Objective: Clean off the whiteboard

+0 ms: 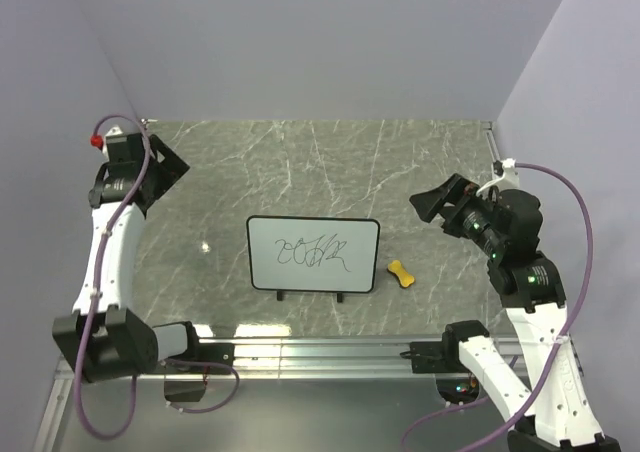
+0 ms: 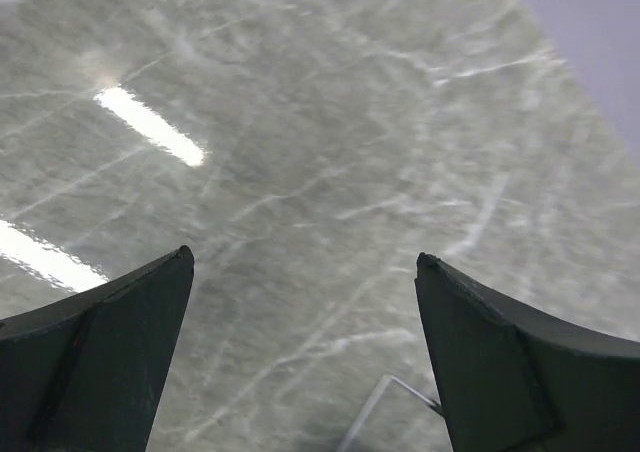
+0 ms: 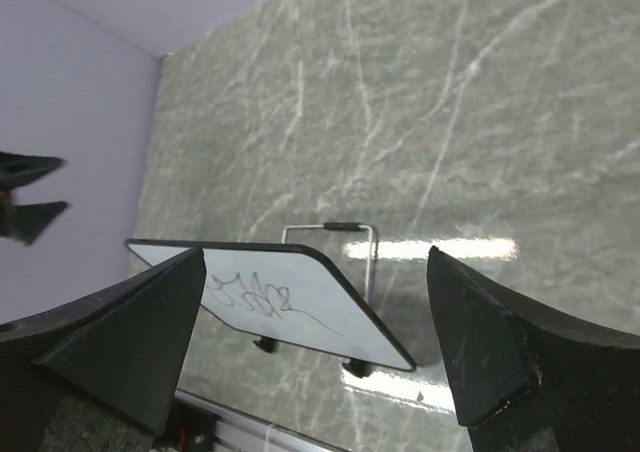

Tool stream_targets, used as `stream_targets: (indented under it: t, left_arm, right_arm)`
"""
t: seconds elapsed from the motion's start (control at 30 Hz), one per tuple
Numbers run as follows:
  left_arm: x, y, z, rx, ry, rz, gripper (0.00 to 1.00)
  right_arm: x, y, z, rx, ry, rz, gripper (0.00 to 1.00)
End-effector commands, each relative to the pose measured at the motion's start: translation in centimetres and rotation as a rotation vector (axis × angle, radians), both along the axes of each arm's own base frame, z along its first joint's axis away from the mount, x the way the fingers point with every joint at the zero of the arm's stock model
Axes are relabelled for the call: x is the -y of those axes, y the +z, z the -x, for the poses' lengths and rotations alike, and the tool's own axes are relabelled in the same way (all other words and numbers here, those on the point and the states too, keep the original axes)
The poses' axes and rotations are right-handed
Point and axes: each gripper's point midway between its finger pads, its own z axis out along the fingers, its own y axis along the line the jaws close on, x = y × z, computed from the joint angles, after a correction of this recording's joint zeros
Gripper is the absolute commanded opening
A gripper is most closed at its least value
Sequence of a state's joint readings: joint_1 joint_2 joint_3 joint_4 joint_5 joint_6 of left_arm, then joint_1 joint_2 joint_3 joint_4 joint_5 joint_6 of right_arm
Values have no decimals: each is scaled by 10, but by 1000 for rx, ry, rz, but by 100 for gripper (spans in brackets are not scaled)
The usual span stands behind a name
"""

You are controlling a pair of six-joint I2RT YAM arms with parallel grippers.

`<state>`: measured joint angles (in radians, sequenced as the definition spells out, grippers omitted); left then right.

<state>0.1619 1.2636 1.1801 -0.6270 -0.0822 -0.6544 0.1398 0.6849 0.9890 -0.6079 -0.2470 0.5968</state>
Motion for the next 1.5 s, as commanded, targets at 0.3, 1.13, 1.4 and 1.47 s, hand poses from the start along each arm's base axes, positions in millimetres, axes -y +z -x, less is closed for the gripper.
stream_targets:
  t: [0.3, 1.13, 1.4, 1.47]
  left_arm:
    - [92, 2, 57, -21, -238, 195, 99]
    - [165, -23, 128, -64, -476, 177, 71]
    - [165, -21, 123, -73, -488, 155, 69]
    - [165, -24, 126, -81, -488, 155, 68]
  right_arm:
    - [50, -59, 16, -191, -254, 134, 100]
    - [-5, -257, 18, -842, 45, 382, 80]
    - [14, -270, 6, -889, -5, 556, 79]
    - [17, -270, 0, -890, -11, 601, 79]
